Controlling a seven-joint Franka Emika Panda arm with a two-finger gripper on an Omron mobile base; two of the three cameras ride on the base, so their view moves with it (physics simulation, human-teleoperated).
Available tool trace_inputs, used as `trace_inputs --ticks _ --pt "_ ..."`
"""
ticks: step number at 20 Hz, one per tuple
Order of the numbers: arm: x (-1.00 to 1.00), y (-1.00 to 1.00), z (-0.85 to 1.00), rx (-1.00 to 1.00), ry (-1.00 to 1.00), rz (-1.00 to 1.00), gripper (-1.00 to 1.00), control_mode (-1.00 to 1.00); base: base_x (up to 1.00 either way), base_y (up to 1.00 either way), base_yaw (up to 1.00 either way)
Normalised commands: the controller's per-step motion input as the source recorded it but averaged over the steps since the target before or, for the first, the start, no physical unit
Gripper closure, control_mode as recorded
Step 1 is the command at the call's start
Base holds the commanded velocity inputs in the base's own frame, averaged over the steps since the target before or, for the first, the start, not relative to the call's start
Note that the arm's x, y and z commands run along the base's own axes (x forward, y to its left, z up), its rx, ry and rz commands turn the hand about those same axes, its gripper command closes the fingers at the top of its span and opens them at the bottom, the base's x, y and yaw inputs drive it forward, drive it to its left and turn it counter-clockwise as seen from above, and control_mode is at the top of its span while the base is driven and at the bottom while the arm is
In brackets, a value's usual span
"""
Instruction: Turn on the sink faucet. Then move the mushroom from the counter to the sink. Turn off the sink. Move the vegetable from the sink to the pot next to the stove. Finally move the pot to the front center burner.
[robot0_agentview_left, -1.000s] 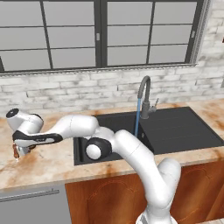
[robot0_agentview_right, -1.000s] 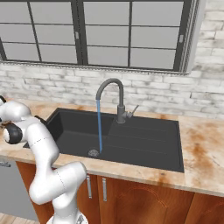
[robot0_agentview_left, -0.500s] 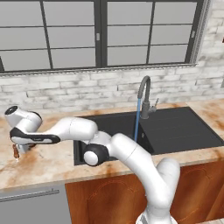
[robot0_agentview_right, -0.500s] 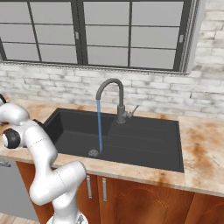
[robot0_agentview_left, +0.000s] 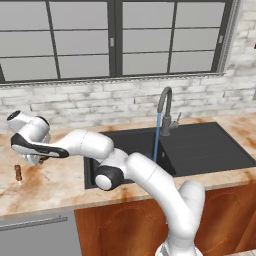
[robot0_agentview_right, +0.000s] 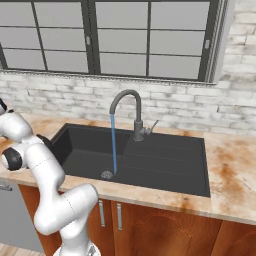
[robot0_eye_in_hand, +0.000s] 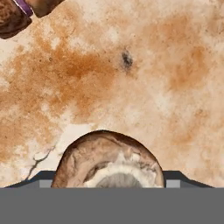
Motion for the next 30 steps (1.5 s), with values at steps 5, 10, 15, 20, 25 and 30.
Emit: trace_inputs --ticks 5,10,15,20,25,30 --pt "-0.34 -0.83 -0.02 0.05 -0.04 -0.09 1.00 -1.00 0.00 0.00 0.00" --pt "-0.25 -0.73 -0.01 0.13 -0.02 -0.08 1.00 -1.00 0.00 0.00 0.00" --pt "-0.06 -0.50 -0.03 0.09 -0.26 -0.01 1.00 -1.00 0.00 0.00 0.00" --pt "-0.26 -0.54 0.01 0.12 -0.37 0.00 1.00 -1.00 0.00 0.00 0.00" --pt "-0.22 -0.73 0.17 0.16 -0.05 -0.10 1.00 -1.00 0.00 0.00 0.00" --pt "-0.42 -0.78 0.16 0.15 0.04 -0.27 1.00 -1.00 0.00 0.00 0.00"
